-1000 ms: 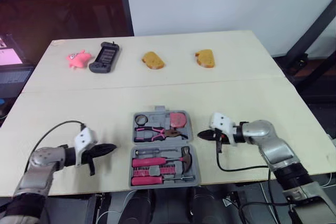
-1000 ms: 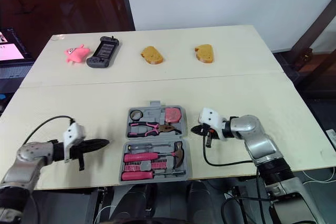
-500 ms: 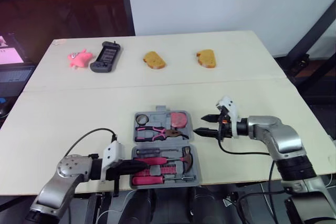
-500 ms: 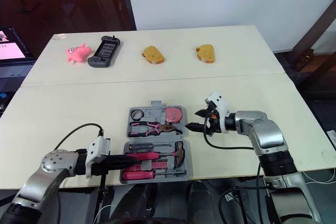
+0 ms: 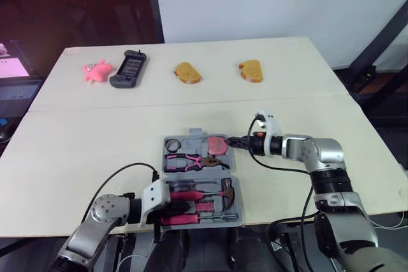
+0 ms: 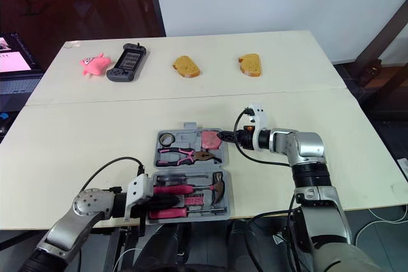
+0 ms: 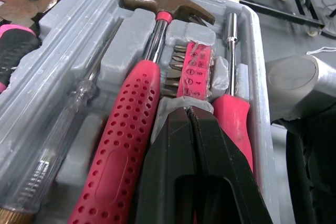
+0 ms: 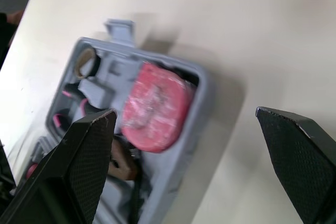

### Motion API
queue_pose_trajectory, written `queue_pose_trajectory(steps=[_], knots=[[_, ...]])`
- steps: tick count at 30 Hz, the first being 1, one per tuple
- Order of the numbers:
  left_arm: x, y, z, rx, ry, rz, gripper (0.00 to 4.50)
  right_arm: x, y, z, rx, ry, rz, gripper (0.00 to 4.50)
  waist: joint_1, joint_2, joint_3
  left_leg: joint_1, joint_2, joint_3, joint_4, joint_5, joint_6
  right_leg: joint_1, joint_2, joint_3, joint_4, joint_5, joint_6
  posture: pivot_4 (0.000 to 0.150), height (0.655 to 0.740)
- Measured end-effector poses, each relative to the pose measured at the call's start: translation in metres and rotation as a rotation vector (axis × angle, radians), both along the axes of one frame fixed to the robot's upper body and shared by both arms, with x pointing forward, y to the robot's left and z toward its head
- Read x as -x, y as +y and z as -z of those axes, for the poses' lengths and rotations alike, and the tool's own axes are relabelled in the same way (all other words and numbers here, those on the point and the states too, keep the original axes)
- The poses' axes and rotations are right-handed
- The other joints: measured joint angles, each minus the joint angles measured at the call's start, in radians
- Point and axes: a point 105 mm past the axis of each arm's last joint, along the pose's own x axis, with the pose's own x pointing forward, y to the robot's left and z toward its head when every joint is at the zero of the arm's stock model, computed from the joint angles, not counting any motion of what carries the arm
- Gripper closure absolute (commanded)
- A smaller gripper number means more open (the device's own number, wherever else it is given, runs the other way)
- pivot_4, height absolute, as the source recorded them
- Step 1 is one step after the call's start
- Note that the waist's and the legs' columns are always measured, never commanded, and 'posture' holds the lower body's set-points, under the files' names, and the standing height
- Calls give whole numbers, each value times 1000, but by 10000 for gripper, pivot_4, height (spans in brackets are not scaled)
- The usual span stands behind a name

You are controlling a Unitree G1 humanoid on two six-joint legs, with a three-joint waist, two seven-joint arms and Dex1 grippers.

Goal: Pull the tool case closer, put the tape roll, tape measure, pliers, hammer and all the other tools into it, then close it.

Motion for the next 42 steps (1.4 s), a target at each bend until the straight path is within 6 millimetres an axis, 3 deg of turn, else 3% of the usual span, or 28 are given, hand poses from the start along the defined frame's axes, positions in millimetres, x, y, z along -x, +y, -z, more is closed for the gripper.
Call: queue_pose_trajectory(steps=[7, 14, 21, 32, 38, 42], knots=[[1, -2, -2, -74, 36, 21, 45000, -4, 35, 5, -129, 32, -54, 223, -6, 2, -1, 1, 0, 0, -1, 0, 0, 0, 1, 0, 1, 0, 0, 1500, 7400], [5, -4, -3, -72, 102, -13, 45000, -6, 36, 4, -280, 82, -21, 223, -8, 2, -1, 1, 0, 1, -1, 0, 0, -1, 1, 0, 1, 0, 0, 1500, 7400], [4, -4, -4, -69, 116, -29, 45000, -5, 38, -17, -477, 94, -36, 223, -8, 2, -1, 1, 0, 1, -1, 0, 0, -1, 1, 0, 1, 0, 0, 1500, 7400], [4, -3, -4, -10, 126, -120, 45000, 4, 40, -43, -558, 54, -146, 223, -7, 2, -1, 1, 1, 0, -1, 0, 0, -1, 1, 1, 1, 0, 0, 1500, 7400], [-8, 19, -24, 107, 90, -286, 45000, 14, 43, -54, -576, 21, -234, 223, -5, 2, -1, 0, 1, 0, -1, 0, 0, -1, 0, 1, 1, 0, 0, 1500, 7400], [-4, 51, -36, 186, 110, -392, 45000, 22, 47, -64, -586, 0, -303, 223, -7, 2, -1, 0, 2, 0, -2, 0, 0, -3, 0, 1, 1, 0, 0, 1500, 7400]])
